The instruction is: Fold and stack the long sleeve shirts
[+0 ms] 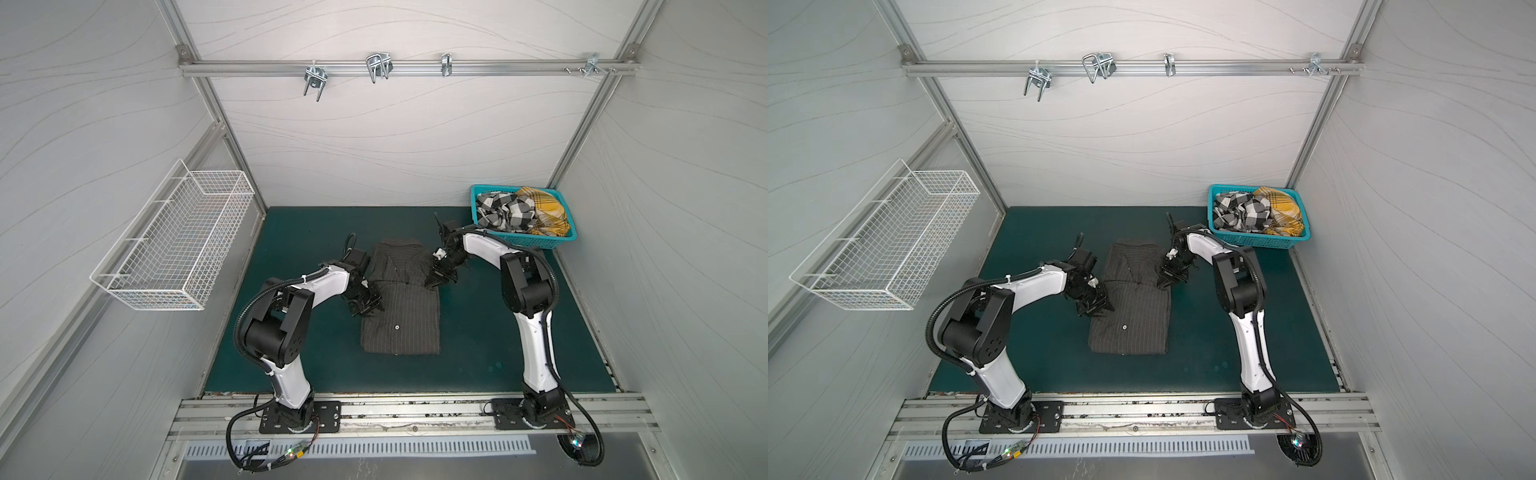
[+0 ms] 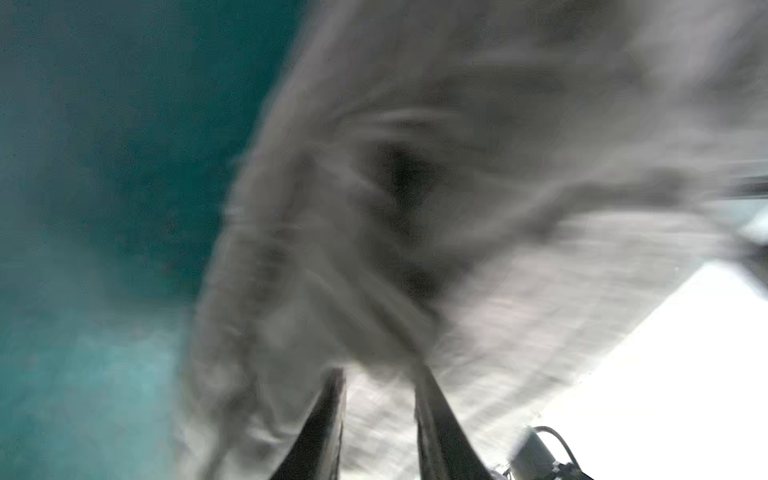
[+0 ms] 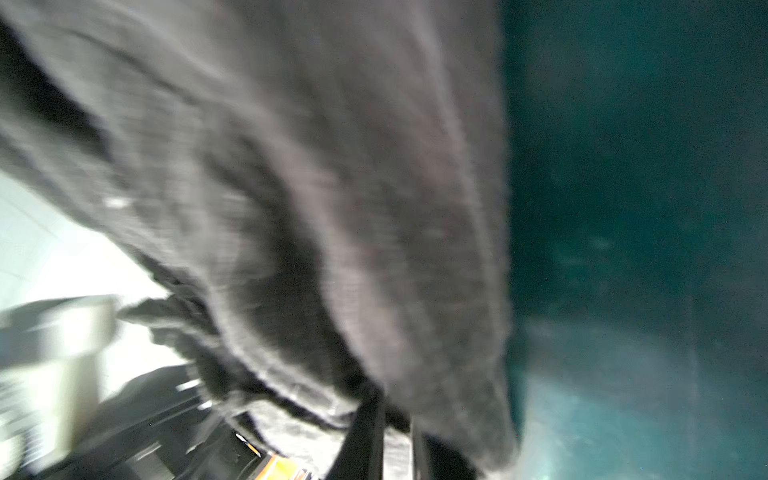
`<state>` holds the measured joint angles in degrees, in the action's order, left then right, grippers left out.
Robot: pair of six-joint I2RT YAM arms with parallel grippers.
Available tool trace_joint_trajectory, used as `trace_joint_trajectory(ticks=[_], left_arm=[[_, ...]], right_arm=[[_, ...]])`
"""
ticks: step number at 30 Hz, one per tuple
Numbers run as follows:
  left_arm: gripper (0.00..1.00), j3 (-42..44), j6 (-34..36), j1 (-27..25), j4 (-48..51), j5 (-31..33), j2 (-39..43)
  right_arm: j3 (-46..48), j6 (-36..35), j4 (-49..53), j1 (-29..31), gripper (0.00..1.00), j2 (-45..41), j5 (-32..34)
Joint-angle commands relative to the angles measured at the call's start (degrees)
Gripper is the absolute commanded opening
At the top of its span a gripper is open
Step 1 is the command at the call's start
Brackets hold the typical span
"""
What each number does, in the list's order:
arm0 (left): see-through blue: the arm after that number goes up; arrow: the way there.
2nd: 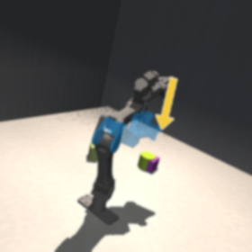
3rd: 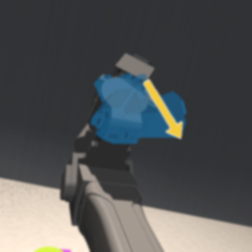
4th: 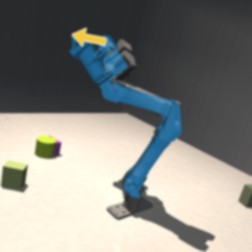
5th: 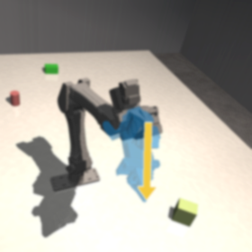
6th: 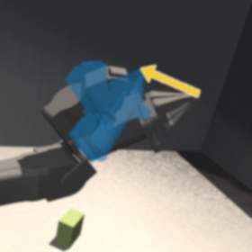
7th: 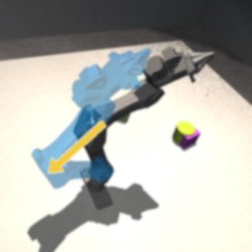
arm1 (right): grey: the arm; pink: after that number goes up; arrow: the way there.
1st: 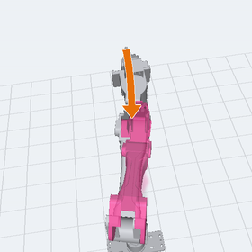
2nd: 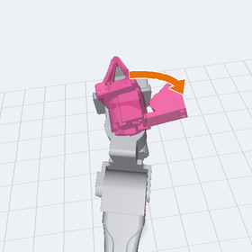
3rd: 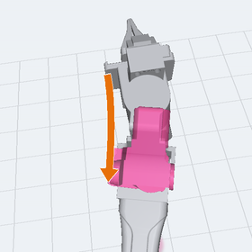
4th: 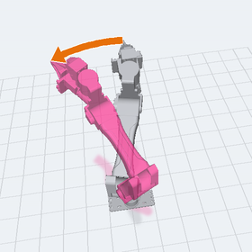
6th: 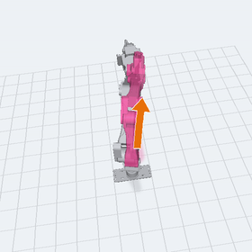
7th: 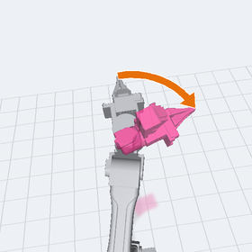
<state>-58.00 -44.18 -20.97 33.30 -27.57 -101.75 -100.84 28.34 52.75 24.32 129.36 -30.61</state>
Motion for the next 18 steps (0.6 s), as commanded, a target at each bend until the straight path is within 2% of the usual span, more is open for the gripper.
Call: trace_joint_trajectory(ticks=[1,5,9,14,18], left_arm=[[0.29,1.47,-0.35,0.13,-1.26,0.94,-2.33],[0.3,-0.27,-0.01,0.88,0.18,0.03,-0.23],[0.36,-5.03,1.87,0.83,5.65,0.79,8.04],[0.33,-4.78,2.8,0.47,10.47,-0.62,15.1],[0.27,-0.27,1.2,-1.32,9.31,-3.48,17.04]], right_arm=[[-1.19,-1.27,4.09,0.53,0.23,-2.96,0.57],[2.19,-2.67,7.06,1.96,0.38,-12.25,5.96],[9.91,-3.71,9.24,4.97,0.4,-23.01,12.66],[19.87,-2.13,9.72,12.37,0.2,-32.37,15.47],[25.19,1.26,8.55,17.47,0.16,-35.07,16.09]])
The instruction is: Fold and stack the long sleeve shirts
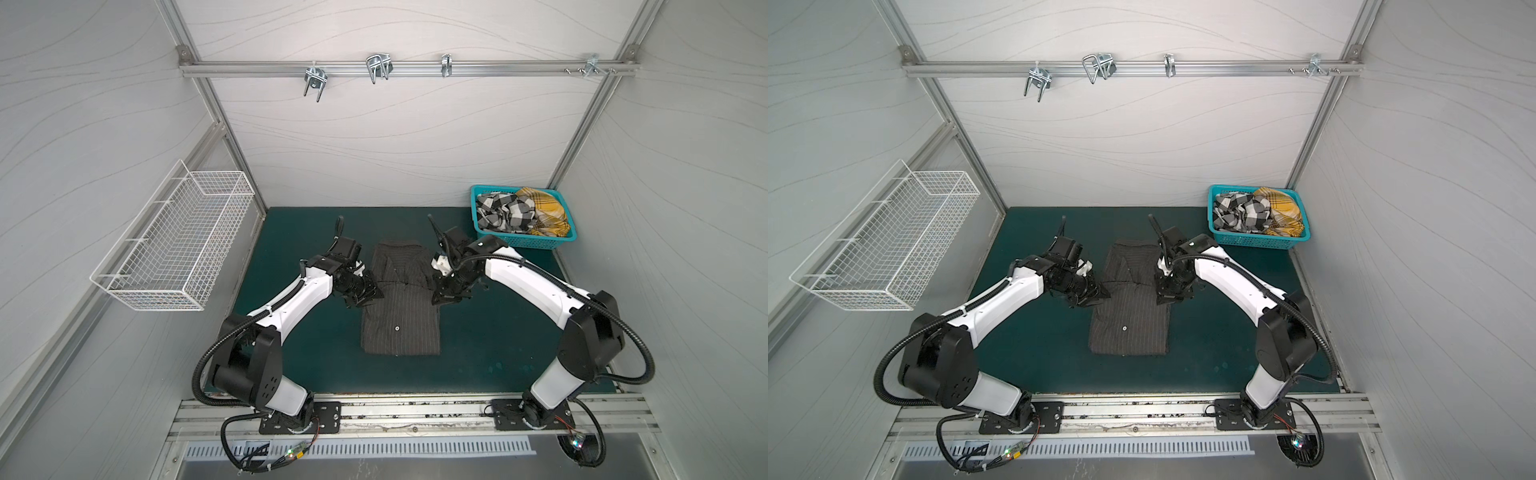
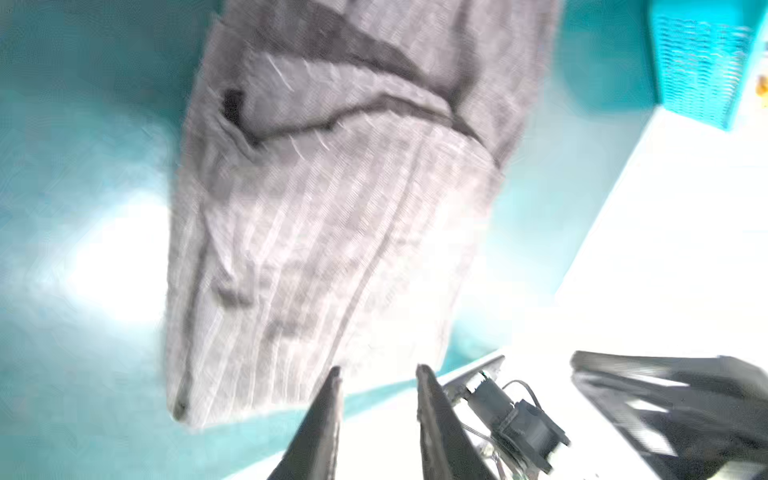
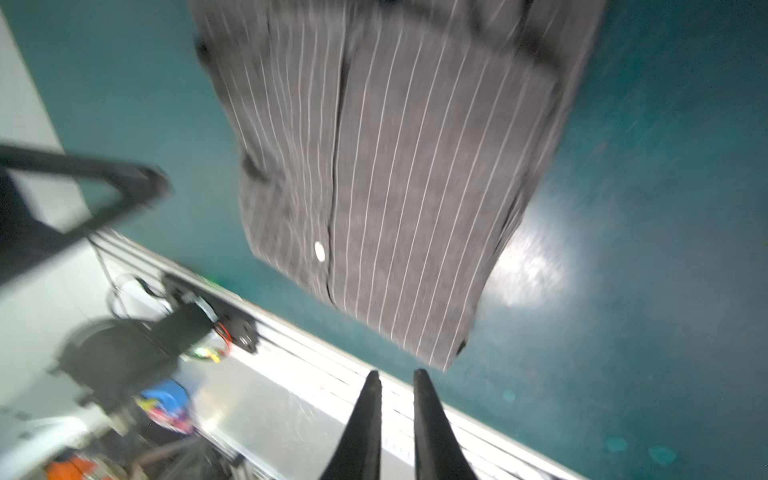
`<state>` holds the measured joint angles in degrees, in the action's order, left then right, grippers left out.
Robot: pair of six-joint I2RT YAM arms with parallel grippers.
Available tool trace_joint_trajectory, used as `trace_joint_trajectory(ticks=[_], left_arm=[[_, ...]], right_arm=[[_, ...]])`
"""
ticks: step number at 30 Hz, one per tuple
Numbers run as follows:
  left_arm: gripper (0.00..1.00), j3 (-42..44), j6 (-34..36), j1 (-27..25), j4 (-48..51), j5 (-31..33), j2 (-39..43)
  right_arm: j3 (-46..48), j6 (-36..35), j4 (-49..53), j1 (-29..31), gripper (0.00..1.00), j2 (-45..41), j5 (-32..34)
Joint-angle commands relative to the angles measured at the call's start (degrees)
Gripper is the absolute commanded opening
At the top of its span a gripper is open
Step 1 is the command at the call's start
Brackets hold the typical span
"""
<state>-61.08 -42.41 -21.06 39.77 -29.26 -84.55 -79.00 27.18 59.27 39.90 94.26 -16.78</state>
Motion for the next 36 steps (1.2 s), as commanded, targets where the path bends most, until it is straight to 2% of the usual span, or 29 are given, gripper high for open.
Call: trace_joint_trajectory(ticks=[1,4,7,15,18,21,25,27,30,34,36], left_arm=[[0.26,4.71,-1.28,-1.39,2.4,-2.16,0.61],[0.24,11.17,-3.35,-1.44,-0.78,-2.7,2.77],[0.21,16.17,-4.95,-1.4,-4.94,-4.08,1.47],[0.16,21.14,-4.92,-0.97,-7.51,-1.08,-3.43],[0.14,21.4,-3.82,-0.48,-7.14,-0.92,-4.58],[0.15,18.91,-2.86,-0.49,-4.39,-0.94,-2.27],[0.33,11.85,0.05,-0.39,3.97,2.78,7.19],[0.45,8.92,2.09,-0.31,8.69,6.82,11.13],[0.52,10.05,3.64,1.63,11.32,8.28,15.03],[0.55,17.17,3.14,8.8,9.36,-2.32,14.59],[0.57,19.25,3.64,10.09,8.48,-5.19,12.75]], right_arm=[[4.8,3.56,1.02,2.98,0.16,-0.21,1.69],[8.86,6.14,-3.27,5.04,0.15,0.54,-0.92],[11.71,7.59,-6.64,5.65,0.12,3.74,-2.92],[14.19,7.8,-8.93,4.19,0.09,13.41,-3.5],[14.82,7.65,-8.86,2.51,0.11,12.56,-3.96],[11.91,6.17,-5.41,2.81,0.25,7.89,-1.62],[8.1,5.19,0.21,3.42,0.62,-0.02,3.61],[8.1,5.87,2.09,3.19,0.72,-3.52,6.23],[10.89,8.54,2.13,1.68,0.81,-8.53,6.0],[17.24,14.07,-1.8,-0.89,0.83,-13.42,-0.65],[20.52,16.27,-4.9,-1.3,0.83,-14.59,-4.45]])
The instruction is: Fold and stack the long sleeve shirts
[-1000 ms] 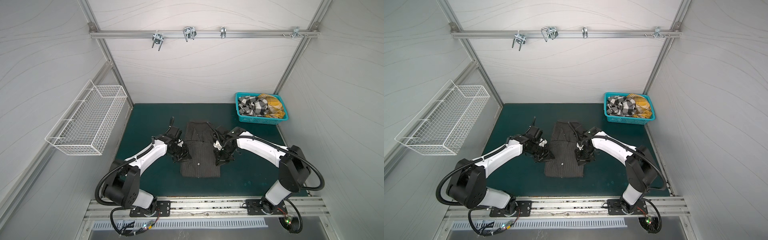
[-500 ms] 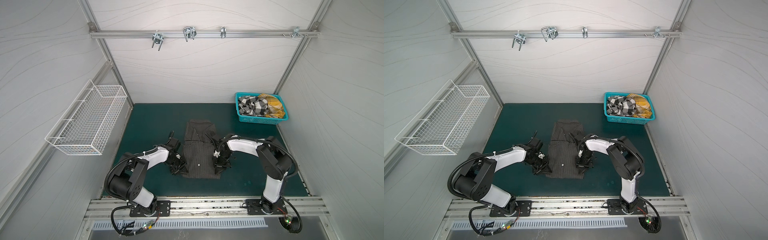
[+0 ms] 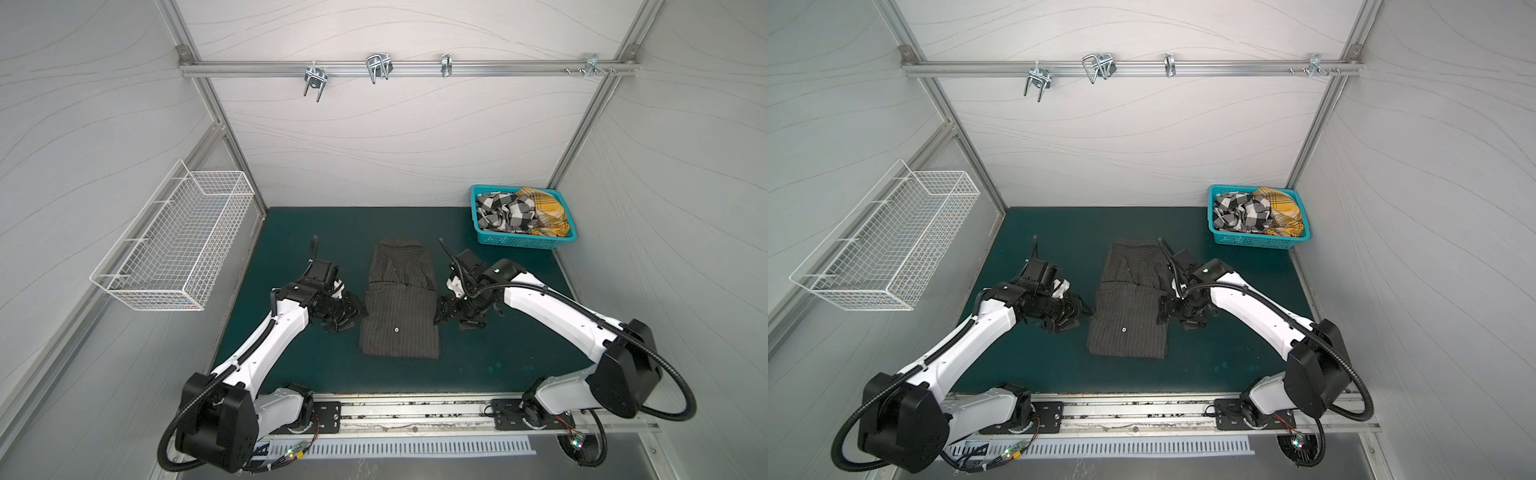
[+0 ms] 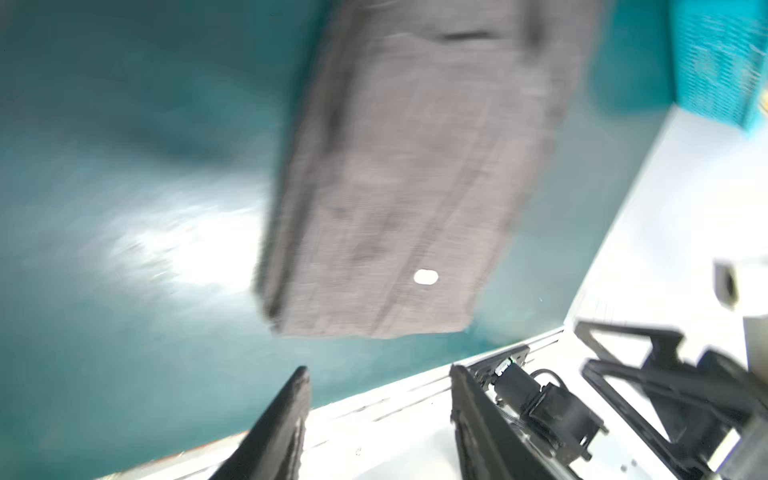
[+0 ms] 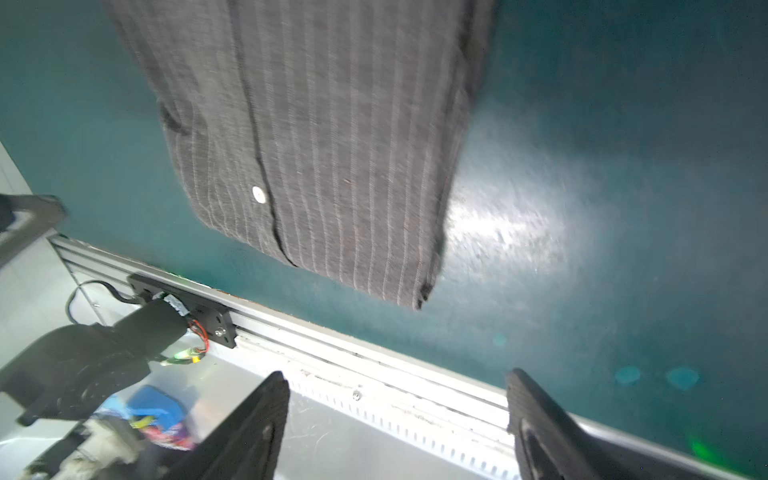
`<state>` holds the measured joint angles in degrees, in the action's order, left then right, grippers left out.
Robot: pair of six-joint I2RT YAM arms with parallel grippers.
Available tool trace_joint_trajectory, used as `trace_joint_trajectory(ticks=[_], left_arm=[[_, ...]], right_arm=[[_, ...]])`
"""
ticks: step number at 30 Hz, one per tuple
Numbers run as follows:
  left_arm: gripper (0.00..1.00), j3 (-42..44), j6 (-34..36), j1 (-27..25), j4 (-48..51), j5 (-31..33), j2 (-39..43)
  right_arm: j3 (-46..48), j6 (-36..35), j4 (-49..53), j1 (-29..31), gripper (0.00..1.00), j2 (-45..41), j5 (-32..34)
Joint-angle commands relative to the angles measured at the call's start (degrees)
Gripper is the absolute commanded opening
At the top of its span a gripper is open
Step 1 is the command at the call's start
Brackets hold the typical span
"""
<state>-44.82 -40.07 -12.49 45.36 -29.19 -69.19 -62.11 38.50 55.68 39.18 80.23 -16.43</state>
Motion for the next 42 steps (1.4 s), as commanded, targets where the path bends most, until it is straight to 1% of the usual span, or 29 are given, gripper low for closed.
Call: trace_joint_trajectory(ticks=[1,3,6,7,10,13,16,20,25,26,30,33,35,36,40,42], left_arm=[[0.61,3.72,1.53,1.58,2.15,-5.72,-3.45],[0.67,4.67,1.46,1.59,0.14,-6.95,-4.87],[0.69,5.09,1.29,1.55,-1.78,-7.81,-7.37],[0.68,5.22,1.19,1.64,-2.23,-7.81,-8.37],[0.62,6.07,1.19,1.59,-2.72,-7.16,-11.31],[0.58,6.99,1.17,1.48,-3.02,-6.51,-13.28],[0.57,7.15,0.61,1.34,-3.6,-5.73,-13.68],[0.58,7.63,-0.21,1.2,-5.88,-6.11,-14.78],[0.58,9.23,-2.06,-0.67,-9.85,-6.19,-16.95],[0.57,9.3,-2.33,-1.22,-10.41,-6.15,-17.36],[0.49,9.31,-3.84,-3.05,-12.1,-4.77,-18.54],[0.4,9.01,-3.87,-3.15,-12.28,-3.0,-18.38],[0.38,8.72,-3.7,-3.15,-12.64,-1.89,-18.35],[0.38,8.51,-3.7,-3.15,-12.8,-1.34,-18.42],[0.47,7.65,-3.62,-3.17,-12.04,-0.15,-17.74],[0.49,7.52,-3.59,-3.2,-11.43,1.15,-16.2]], right_arm=[[5.13,6.11,-3.2,-0.81,0.83,-0.83,-6.67],[7.78,8.64,-6.97,-0.94,0.82,-0.82,-10.04],[11.26,12.03,-12.16,-0.95,0.79,0.01,-12.29],[11.81,12.49,-13.12,-1.1,0.78,0.76,-12.47],[13.3,13.64,-15.45,-2.05,0.75,3.98,-12.95],[14.27,15.44,-17.87,-2.03,0.71,6.88,-13.87],[14.77,16.63,-20.33,-1.78,0.66,9.54,-14.66],[14.54,17.2,-21.65,-1.56,0.63,12.35,-13.85],[14.03,17.33,-22.12,-0.65,0.58,15.94,-13.59],[14.03,17.4,-22.19,-0.52,0.58,16.26,-13.4],[14.2,17.49,-22.77,-0.22,0.55,16.81,-12.72],[14.25,17.4,-22.85,-0.19,0.5,16.72,-11.81],[14.04,17.16,-22.86,-0.21,0.45,16.83,-11.32],[13.82,16.97,-22.81,-0.22,0.43,17.01,-11.05],[12.54,16.11,-21.52,0.06,0.4,17.95,-10.52],[12.44,16.12,-21.18,0.33,0.39,17.52,-10.22]])
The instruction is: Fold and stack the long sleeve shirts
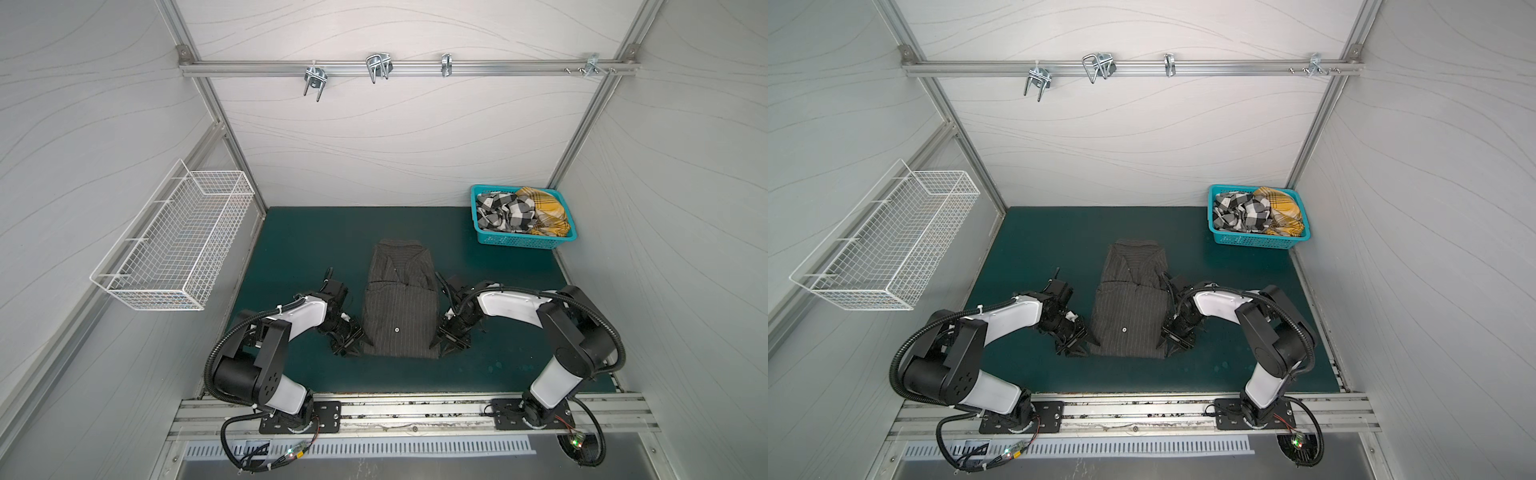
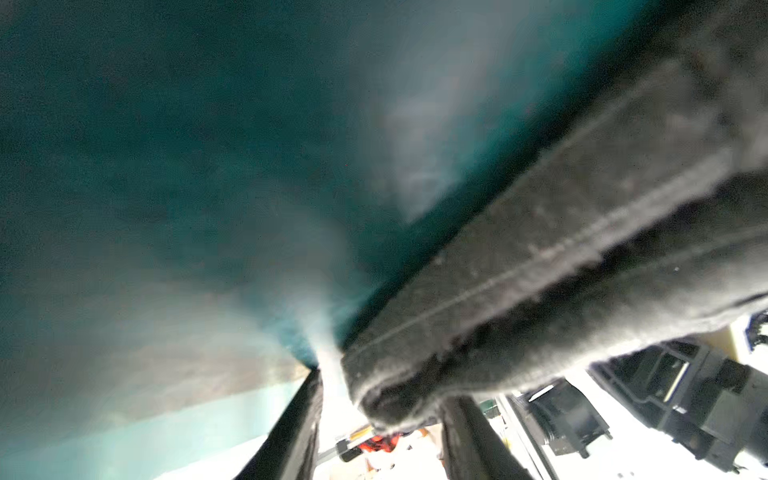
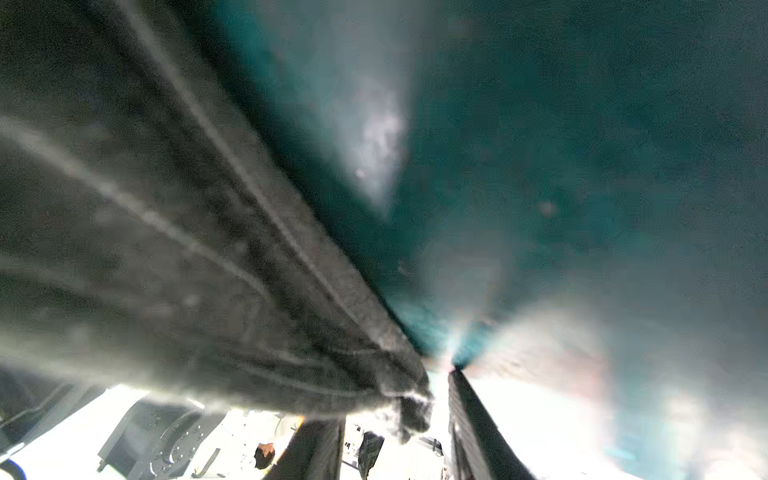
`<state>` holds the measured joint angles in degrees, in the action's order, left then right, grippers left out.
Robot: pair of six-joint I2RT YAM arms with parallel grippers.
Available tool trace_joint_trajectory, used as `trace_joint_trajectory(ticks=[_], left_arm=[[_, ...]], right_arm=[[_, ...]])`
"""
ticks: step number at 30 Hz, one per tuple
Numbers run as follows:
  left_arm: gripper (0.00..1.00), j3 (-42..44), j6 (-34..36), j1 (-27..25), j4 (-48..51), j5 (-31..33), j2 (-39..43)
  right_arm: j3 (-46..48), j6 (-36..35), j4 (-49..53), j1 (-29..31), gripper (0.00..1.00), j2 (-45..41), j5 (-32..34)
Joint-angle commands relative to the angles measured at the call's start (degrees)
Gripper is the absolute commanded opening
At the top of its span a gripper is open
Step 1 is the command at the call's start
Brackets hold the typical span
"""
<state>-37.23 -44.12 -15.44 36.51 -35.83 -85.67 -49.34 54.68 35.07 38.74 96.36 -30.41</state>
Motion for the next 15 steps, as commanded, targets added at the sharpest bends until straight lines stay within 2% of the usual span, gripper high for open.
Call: trace_joint_trajectory(ticks=[1,8,12,15], left_arm=[[0.48,-0.29,0.54,-0.2,-2.19,8.47,0.72],[0.36,-0.73,0.69,-0.2,-2.02,8.73,-1.93],[0.44,-0.98,0.23,-0.2,-1.77,10.24,0.23],[0.46,-1.62,0.65,-0.12,-0.93,10.4,-0.59]], right_arm=[[-0.32,-0.09,-0.42,0.93,0.39,1.3,3.82],[-1.28,-0.33,0.34,1.91,0.38,1.82,3.18],[-1.55,-0.51,1.23,2.04,0.38,2.26,3.03],[-1.62,-0.52,1.59,2.08,0.39,2.47,2.98]])
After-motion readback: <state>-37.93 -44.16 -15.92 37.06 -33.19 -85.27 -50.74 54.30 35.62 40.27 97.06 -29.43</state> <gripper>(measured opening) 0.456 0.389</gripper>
